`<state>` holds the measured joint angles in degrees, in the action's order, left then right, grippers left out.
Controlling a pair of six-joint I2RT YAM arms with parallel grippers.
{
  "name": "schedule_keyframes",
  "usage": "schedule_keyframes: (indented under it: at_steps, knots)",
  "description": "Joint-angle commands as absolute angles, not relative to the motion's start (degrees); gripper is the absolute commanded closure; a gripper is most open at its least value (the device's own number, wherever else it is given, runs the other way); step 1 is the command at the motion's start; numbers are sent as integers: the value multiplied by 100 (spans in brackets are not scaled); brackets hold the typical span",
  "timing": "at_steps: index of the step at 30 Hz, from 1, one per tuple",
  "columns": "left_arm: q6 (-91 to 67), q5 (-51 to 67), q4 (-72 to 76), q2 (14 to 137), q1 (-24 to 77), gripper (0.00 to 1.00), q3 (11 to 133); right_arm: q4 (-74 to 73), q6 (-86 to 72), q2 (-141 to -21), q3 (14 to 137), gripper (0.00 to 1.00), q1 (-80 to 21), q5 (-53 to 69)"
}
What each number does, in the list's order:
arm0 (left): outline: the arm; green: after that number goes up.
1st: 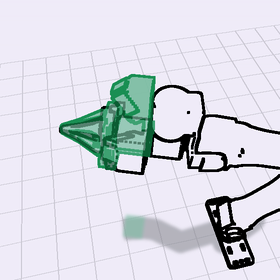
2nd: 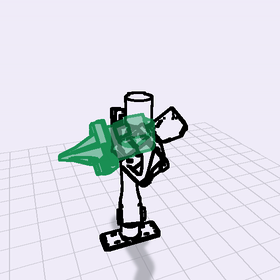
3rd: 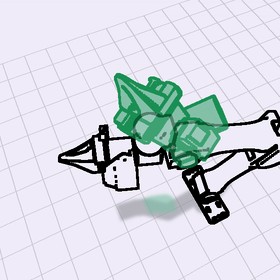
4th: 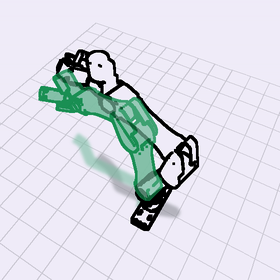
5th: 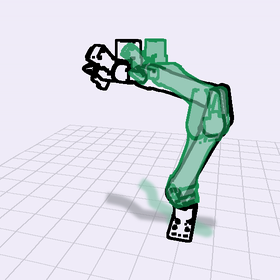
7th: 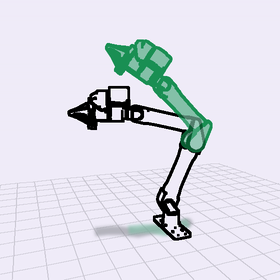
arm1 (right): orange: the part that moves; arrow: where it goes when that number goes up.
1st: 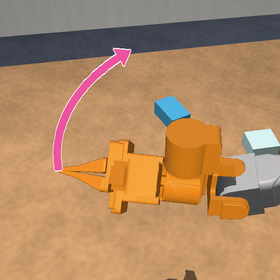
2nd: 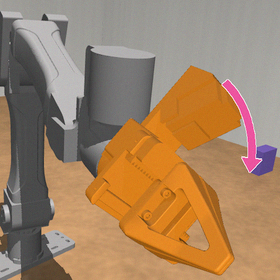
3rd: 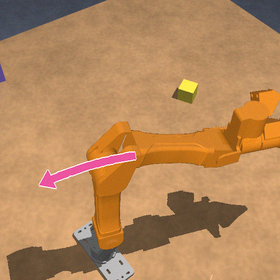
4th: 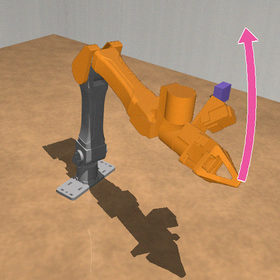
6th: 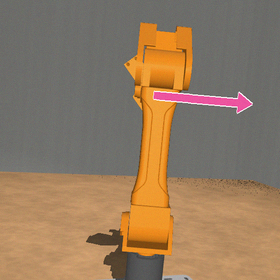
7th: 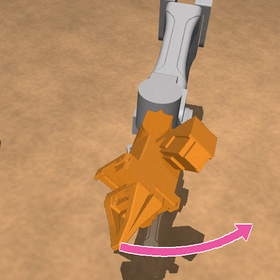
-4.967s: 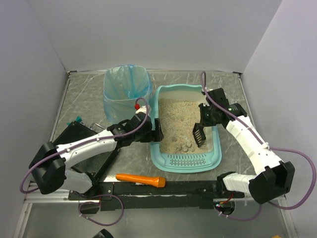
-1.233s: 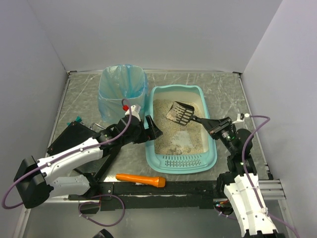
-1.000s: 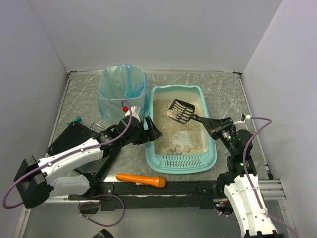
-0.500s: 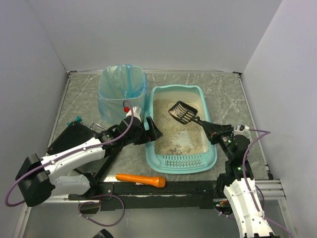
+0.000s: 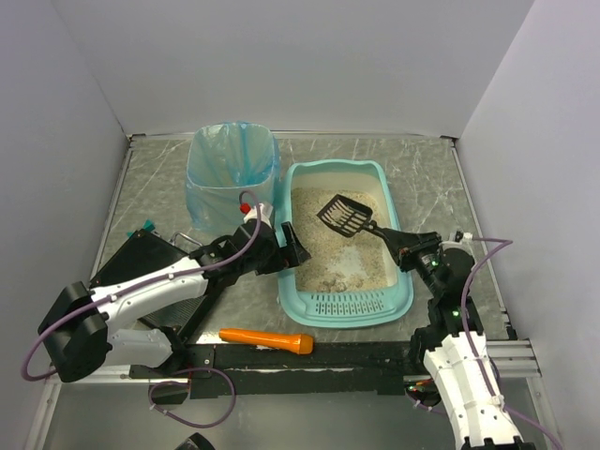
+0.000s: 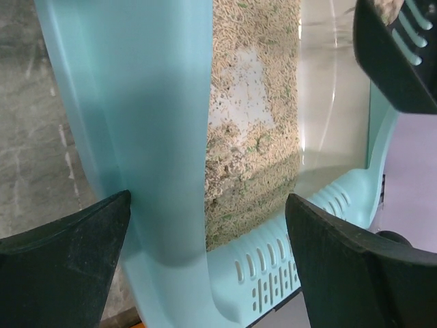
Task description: Clean the litter box
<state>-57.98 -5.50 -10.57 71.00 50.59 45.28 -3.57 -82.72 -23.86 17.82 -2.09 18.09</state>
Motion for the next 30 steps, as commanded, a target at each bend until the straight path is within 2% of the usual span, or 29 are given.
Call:
schedule_keyframes:
  at_steps: [1, 3, 6, 9, 12, 15, 18, 22, 25, 29, 30]
  knots:
    - [-5871, -44, -423, 7435, 5098, 1, 4676, -495, -7532, -2338, 2295, 100, -193, 1660]
    - [-5862, 61, -352, 7497, 5098, 1, 4676, -282, -7489, -2486, 2215, 100, -185, 1984]
    - [-5836, 158, -334, 7550, 5106, 1, 4711, -764, -7418, -2444, 2303, 100, -185, 1723]
    - [-5836, 150, -290, 7515, 5098, 1, 4676, -167, -7462, -2443, 2092, 100, -176, 2038]
    - [-5836, 176, -281, 7488, 5106, 1, 4650, -1289, -6963, -2365, 2565, 100, -176, 1461]
    - [-5836, 141, -255, 7427, 5106, 1, 4588, -1048, -6838, -2259, 2619, 100, -176, 1608]
    - [-5836, 97, -272, 7409, 5106, 1, 4640, -1343, -6969, -2084, 2585, 100, -176, 1258]
    - [-5845, 289, -150, 7523, 5115, 1, 4728, -527, -7225, -2170, 2250, 100, -176, 1976]
    - [-5801, 369, -176, 7620, 5142, 1, 4799, -1551, -6830, -2303, 2724, 100, -184, 1452]
    - [-5827, 159, -255, 7480, 5159, 1, 4755, -1230, -6689, -2224, 2707, 100, -176, 1679]
    - [-5792, 106, -298, 7445, 5159, 1, 4755, -1396, -6610, -2215, 2838, 100, -167, 1313]
